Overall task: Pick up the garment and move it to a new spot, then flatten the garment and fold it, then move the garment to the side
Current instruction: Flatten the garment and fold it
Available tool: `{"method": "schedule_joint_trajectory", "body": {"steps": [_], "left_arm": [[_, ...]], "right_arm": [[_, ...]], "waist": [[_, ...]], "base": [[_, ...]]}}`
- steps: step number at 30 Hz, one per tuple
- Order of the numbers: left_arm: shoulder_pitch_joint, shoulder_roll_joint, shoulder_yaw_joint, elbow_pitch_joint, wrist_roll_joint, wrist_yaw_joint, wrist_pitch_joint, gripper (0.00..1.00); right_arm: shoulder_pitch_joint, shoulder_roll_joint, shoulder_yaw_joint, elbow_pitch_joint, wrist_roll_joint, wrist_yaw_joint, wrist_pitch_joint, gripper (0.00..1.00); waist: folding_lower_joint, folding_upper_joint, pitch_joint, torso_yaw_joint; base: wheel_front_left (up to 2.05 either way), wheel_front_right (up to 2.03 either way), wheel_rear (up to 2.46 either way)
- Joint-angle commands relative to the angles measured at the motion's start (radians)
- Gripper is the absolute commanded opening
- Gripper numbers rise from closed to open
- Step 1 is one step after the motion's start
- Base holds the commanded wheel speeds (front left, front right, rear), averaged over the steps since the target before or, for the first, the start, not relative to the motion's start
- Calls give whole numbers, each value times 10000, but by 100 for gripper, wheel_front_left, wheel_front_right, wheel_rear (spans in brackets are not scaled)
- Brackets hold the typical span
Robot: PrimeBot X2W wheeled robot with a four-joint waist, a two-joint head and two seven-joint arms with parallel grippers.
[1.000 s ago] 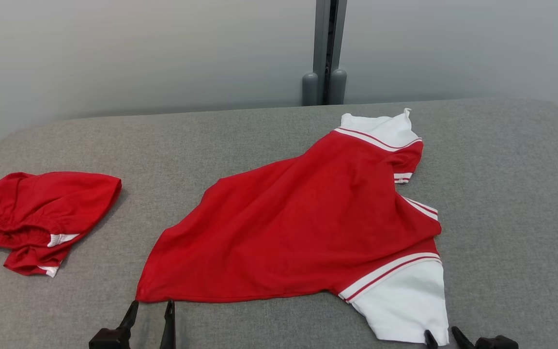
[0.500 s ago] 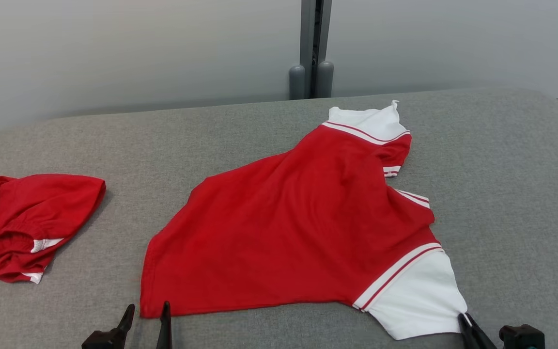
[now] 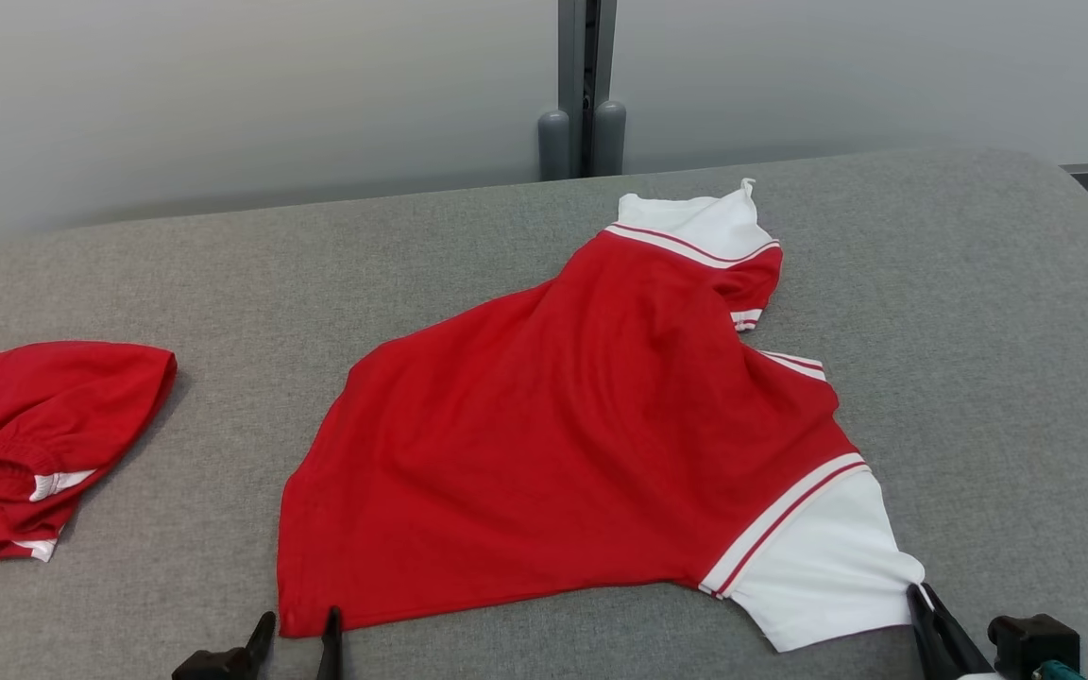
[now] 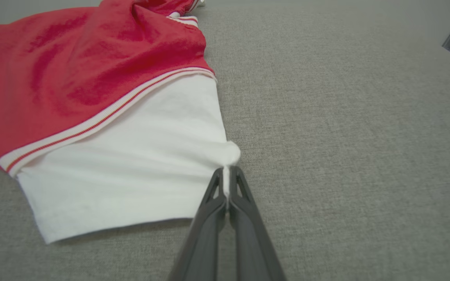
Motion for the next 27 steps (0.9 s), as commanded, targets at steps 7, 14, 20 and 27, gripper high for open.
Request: {"method": "schedule_joint_trajectory", "body": {"steps": [7,14,20,27], "left_arm": [[-534,55,36,256,-164,15,-2,0],[-762,57,192,-899,-115,-393,-2,0],[-2449,296,544,-1877,592,-813,-2,0],[-5529,1268,372,-1577,1196,-1161,-2,0]], "right_arm": [[-170,-92,-93,-210,-27,-6,1,0],[-750,-160,-381,-981,379,-5,0,0],[-2515,-694,-528,-2201,683,-5,0,0],[-5201,-1545,-360,-2859,912,-6,1,0]], "waist": [[0,-1,-27,26],[0,-1,-525,191],[0,-1,-944,317],[0,-1,-1289,333]], "base": [[0,0,0],[0,0,0],[0,0,0],[0,0,0]]}}
